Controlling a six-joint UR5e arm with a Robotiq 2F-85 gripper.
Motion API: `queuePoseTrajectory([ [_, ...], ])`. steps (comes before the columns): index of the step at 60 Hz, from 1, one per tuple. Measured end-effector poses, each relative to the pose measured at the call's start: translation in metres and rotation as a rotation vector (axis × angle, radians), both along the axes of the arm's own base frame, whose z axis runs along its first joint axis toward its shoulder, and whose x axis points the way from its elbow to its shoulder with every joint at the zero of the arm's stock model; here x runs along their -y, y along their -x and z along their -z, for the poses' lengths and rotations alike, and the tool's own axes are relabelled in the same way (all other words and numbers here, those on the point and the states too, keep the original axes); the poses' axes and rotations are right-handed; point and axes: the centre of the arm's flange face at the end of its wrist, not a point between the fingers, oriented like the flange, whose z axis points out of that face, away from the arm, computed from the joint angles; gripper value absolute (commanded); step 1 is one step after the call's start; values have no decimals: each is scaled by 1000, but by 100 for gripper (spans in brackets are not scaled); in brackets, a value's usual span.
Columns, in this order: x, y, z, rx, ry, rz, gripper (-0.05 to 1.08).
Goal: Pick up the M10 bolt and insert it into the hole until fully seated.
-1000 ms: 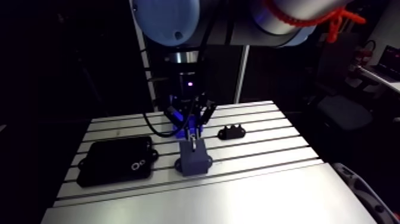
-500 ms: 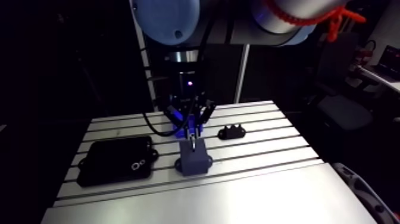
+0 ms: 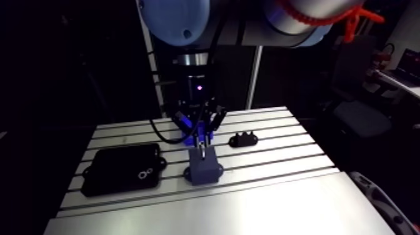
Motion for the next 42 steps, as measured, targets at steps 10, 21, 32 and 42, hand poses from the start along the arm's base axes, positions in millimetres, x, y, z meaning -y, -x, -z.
queuePoseTrajectory([
  [10, 0, -1, 2, 2, -1, -1, 108],
  [21, 0, -1, 4, 6, -2, 0, 108],
  [32, 0, -1, 6, 8, -2, -1, 108],
  [42, -1, -1, 7, 10, -1, 0, 108],
])
